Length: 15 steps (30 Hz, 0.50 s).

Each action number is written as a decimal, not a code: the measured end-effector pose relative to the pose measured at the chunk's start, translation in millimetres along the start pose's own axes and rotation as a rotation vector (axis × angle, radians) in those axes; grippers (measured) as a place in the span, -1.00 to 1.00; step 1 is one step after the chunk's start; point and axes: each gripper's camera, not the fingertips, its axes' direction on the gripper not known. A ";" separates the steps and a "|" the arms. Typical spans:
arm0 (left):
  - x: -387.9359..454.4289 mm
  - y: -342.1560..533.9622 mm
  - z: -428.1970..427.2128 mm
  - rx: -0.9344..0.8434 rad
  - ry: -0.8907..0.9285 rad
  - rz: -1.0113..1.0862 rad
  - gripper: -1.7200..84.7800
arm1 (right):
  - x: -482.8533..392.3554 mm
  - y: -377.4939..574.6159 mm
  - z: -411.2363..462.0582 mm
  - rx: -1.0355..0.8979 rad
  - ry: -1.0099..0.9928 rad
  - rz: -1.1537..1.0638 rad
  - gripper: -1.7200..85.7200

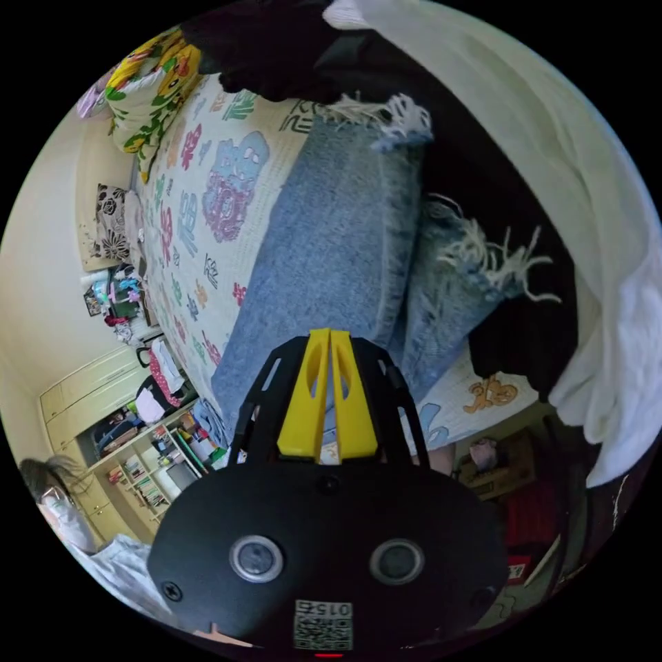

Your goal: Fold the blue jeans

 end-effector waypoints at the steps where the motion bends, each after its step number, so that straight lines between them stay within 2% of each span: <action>1: -0.7 -3.0 -4.5 0.022 0.007 0.007 -0.76 | -4.0 -2.9 -1.0 -0.006 0.035 -0.019 -0.97; 5: 0.7 -10.8 -7.4 -0.029 -0.040 0.046 -0.75 | -5.4 -7.6 7.1 -0.077 0.204 -0.045 -0.93; 7: -1.0 -9.8 -11.8 -0.020 -0.056 0.042 -0.74 | 4.9 -8.8 20.7 -0.133 0.188 -0.011 -0.78; 11: -12.9 -13.7 -12.2 -0.043 -0.047 0.002 -0.72 | 16.1 -9.4 33.2 -0.051 0.147 0.063 -0.76; 13: -14.9 -20.6 -10.7 -0.035 0.037 -0.001 -0.71 | 21.0 -14.0 43.5 -0.019 0.099 0.118 -0.76; 15: -10.3 -25.9 -8.2 -0.019 0.040 -0.004 -0.72 | 22.4 -16.9 49.4 -0.015 0.137 0.137 -0.80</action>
